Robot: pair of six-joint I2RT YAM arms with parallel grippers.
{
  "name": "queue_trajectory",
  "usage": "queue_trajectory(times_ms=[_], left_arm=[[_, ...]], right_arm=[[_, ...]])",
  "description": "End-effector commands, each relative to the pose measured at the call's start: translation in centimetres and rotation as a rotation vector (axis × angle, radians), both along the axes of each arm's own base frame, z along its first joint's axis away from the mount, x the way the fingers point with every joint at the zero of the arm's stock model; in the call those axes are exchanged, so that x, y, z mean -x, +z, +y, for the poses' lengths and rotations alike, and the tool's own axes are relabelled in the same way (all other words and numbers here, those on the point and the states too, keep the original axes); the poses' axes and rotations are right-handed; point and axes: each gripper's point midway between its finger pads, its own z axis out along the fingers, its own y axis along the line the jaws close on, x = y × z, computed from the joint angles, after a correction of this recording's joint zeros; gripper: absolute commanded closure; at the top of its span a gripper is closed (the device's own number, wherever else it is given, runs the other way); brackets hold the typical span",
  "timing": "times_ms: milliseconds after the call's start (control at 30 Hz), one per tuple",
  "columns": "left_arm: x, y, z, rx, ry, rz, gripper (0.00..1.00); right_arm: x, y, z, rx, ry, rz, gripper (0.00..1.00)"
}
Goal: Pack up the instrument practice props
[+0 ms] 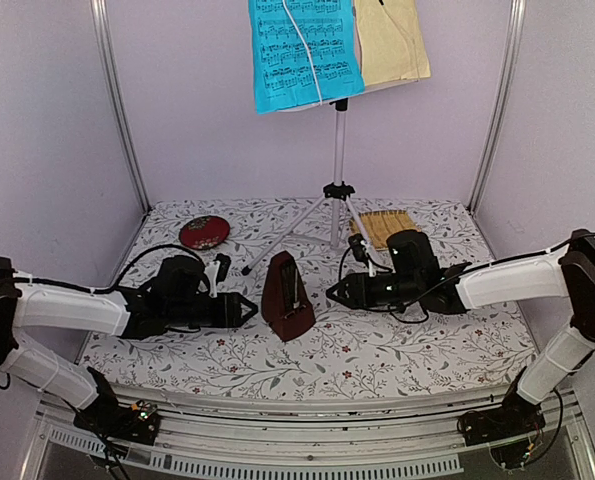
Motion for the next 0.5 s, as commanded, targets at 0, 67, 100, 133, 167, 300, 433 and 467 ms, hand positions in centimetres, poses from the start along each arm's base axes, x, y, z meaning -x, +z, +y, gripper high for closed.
queue_trajectory(times_ms=[0, 67, 100, 133, 167, 300, 433, 467], left_arm=[[-1.3, 0.1, -1.2, 0.011, 0.028, 0.052, 0.48], [-1.6, -0.8, -1.2, -0.010, 0.037, 0.061, 0.49], [-1.7, -1.2, -1.3, -0.016, 0.039, 0.063, 0.49], [-1.9, -1.5, -1.2, -0.023, 0.044, 0.063, 0.50], [-2.0, -1.8, -1.2, -0.034, 0.050, 0.062, 0.51], [-2.8, -2.5, -0.5, -0.078, 0.096, 0.054, 0.58], [-3.2, -2.5, 0.1, -0.091, 0.130, 0.041, 0.59], [-3.2, -2.5, 0.0, -0.087, 0.128, 0.038, 0.59]], right_arm=[[-1.7, 0.3, 1.4, -0.001, -0.070, -0.035, 0.64], [-2.4, -1.2, 1.5, 0.073, -0.106, -0.054, 0.65], [-2.7, -1.9, 1.5, 0.110, -0.118, -0.068, 0.66], [-3.0, -2.4, 1.6, 0.131, -0.122, -0.073, 0.67], [-3.2, -2.9, 1.8, 0.140, -0.125, -0.072, 0.67], [-3.9, -4.0, 2.6, 0.160, -0.131, -0.076, 0.70], [-4.5, -4.7, 2.8, 0.186, -0.135, -0.084, 0.71], [-4.5, -4.8, 2.8, 0.190, -0.133, -0.084, 0.71]])
